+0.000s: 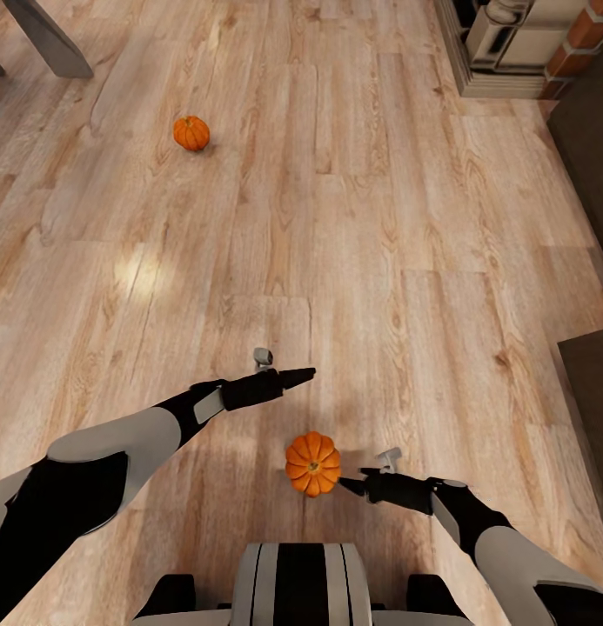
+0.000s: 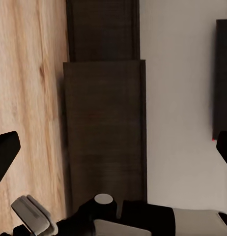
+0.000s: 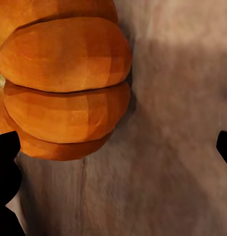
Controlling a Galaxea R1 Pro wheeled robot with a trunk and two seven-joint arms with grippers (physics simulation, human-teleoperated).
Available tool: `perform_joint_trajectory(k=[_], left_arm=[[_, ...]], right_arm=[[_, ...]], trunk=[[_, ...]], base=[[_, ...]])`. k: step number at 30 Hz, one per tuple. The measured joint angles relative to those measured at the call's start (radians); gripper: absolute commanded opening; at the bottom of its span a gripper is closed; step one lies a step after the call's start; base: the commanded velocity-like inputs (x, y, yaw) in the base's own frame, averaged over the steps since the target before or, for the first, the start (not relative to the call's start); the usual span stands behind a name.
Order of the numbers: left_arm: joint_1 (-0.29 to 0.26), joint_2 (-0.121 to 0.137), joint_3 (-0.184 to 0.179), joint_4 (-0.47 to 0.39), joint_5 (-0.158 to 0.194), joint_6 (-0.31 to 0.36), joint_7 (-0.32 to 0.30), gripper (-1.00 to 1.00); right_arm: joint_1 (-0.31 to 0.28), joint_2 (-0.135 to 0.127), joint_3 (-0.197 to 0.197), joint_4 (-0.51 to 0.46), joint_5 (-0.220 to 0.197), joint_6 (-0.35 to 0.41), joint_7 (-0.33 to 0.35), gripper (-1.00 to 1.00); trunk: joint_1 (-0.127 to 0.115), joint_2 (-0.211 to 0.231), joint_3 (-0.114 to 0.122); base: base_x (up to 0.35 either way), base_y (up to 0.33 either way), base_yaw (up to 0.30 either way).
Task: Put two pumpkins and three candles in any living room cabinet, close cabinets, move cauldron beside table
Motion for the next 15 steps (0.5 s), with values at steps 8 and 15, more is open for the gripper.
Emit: perform_joint_trajectory(k=[8, 15], left_arm=[[0.001, -0.004, 0.0, 0.0, 0.0, -0.001, 0.001, 1.0], [0.002, -0.004, 0.0, 0.0, 0.0, -0.001, 0.001, 1.0]], right_arm=[[0.0, 0.017, 0.0, -0.002, -0.002, 0.004, -0.005, 1.0], [0.0, 0.042, 0.001, -0.006, -0.002, 0.002, 0.001, 1.0]], trunk=[[0.0, 0.0, 0.0], [0.0, 0.0, 0.0]], base=[[0.0, 0.0, 0.0], [0.0, 0.0, 0.0]])
